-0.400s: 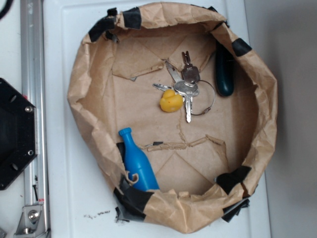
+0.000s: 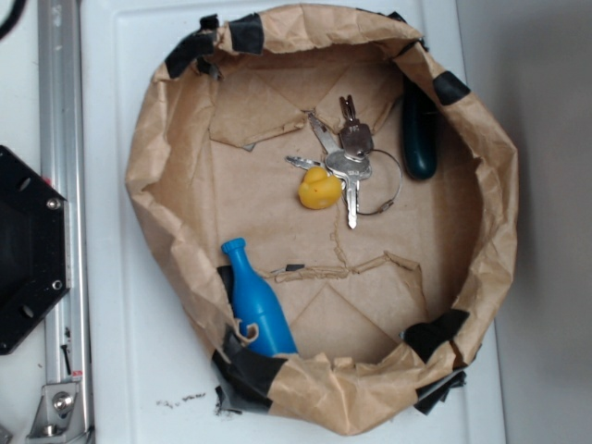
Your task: Grab the yellow duck.
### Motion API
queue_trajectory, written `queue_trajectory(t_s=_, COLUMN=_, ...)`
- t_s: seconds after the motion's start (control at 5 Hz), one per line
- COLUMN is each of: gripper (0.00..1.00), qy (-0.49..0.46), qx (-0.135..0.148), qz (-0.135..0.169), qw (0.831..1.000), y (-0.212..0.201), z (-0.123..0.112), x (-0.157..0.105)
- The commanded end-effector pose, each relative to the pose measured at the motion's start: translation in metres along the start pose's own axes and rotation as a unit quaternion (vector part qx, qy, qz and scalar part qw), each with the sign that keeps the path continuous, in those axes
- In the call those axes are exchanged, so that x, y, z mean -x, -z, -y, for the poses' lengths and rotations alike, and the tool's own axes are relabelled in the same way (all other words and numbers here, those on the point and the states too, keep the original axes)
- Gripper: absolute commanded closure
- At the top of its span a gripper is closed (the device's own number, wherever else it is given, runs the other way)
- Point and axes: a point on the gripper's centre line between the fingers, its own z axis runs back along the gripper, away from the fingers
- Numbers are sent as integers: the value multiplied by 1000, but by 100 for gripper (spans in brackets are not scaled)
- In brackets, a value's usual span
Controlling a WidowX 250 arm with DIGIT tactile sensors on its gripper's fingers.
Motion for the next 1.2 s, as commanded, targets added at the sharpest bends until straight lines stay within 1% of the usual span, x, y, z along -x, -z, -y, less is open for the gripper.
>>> queue_trajectory(t_s=0.0, gripper=0, qy=-90, qx=-25, qz=80, qw=992, y=51, z=-43, x=-62)
queue_trajectory(t_s=0.2, gripper=0, qy=-94, qx=-5, qz=103, qw=990, y=74, z=-57, x=-92)
queue_trajectory(t_s=0.4, gripper=0, qy=-56, qx=-21, qz=99, qw=993, y=110, z=-69, x=-116)
queue_trajectory(t_s=0.6, gripper=0, qy=-20, qx=-26, qz=76, qw=997, y=159, z=-82, x=-131)
queue_trajectory(t_s=0.8, gripper=0, qy=6, qx=-27, qz=67, qw=997, y=172, z=-81, x=-134)
queue_trajectory(t_s=1.0, gripper=0, qy=28, qx=-21, qz=59, qw=998, y=179, z=-91, x=-131)
